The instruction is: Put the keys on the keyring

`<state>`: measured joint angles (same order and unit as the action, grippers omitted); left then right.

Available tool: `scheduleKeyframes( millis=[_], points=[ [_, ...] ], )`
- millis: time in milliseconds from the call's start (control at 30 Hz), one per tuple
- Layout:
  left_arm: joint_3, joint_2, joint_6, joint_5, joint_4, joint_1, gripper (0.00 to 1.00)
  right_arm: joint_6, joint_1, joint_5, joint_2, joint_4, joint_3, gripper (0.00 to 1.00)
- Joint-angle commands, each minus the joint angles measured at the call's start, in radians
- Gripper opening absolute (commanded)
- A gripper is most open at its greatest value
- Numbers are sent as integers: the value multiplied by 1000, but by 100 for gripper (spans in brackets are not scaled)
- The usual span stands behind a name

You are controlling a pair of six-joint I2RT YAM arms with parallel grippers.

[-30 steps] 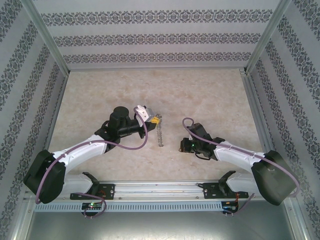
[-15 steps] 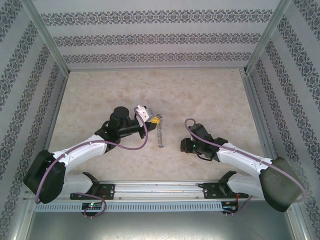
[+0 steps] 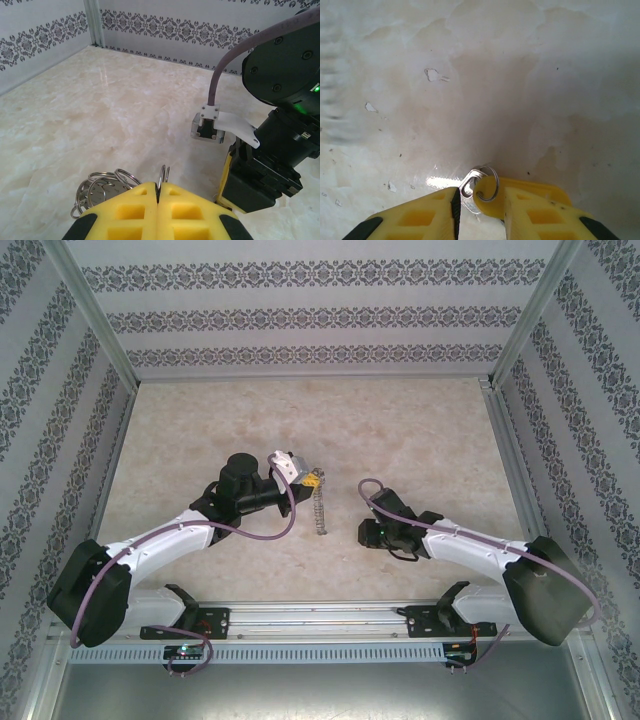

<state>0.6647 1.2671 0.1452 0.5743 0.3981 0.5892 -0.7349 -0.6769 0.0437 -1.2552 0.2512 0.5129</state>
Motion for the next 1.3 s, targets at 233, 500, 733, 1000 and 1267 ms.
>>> scheduleKeyframes(
  millis=[233,500,733,1000,1267],
  points=[
    [-11,-26,-5,1,76,15,0,-4,-12,-13,-28,1,45,29],
    [-11,-26,-6,2,79,15,0,-19,-13,-38,-1,21,27,28],
    [-13,-26,-7,1,82,15,0,-24,-11,-37,4,19,14,28],
    [-14,-31,-6,-1,81,15,0,-23,-12,-24,-37,0,21,28],
    [-17,-32,-3,-3,81,15,0,-23,-13,-15,-52,-8,26,28]
  ],
)
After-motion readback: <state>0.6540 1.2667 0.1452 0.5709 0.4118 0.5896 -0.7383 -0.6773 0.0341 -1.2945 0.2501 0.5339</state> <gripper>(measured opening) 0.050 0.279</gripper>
